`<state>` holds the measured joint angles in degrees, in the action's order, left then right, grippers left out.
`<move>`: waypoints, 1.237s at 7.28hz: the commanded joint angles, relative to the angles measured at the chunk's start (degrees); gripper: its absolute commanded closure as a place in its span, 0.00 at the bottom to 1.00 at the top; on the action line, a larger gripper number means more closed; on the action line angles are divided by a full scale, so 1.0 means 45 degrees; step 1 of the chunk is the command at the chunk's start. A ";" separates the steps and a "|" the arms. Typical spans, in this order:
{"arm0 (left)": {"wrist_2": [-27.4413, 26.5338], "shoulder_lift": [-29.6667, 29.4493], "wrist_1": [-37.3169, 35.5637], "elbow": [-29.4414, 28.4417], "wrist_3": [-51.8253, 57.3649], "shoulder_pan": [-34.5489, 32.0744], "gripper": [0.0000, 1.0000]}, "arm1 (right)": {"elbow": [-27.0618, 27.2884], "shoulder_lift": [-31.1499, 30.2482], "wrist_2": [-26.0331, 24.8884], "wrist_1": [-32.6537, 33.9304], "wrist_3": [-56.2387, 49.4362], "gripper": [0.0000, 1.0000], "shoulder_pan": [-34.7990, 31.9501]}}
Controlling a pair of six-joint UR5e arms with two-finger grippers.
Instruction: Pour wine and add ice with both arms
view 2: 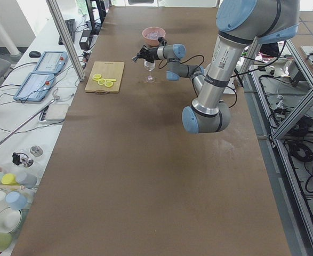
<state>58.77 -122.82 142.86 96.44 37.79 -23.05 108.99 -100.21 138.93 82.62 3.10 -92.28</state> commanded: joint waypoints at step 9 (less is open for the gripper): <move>-0.1145 -0.0090 -0.0124 -0.0121 0.3492 -0.0014 1.00 | 0.0331 -0.0017 0.0065 0.0000 0.0443 0.00 0.0000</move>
<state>53.66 -123.17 142.36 95.95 51.46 -23.11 110.44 -100.28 139.21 82.62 4.75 -92.29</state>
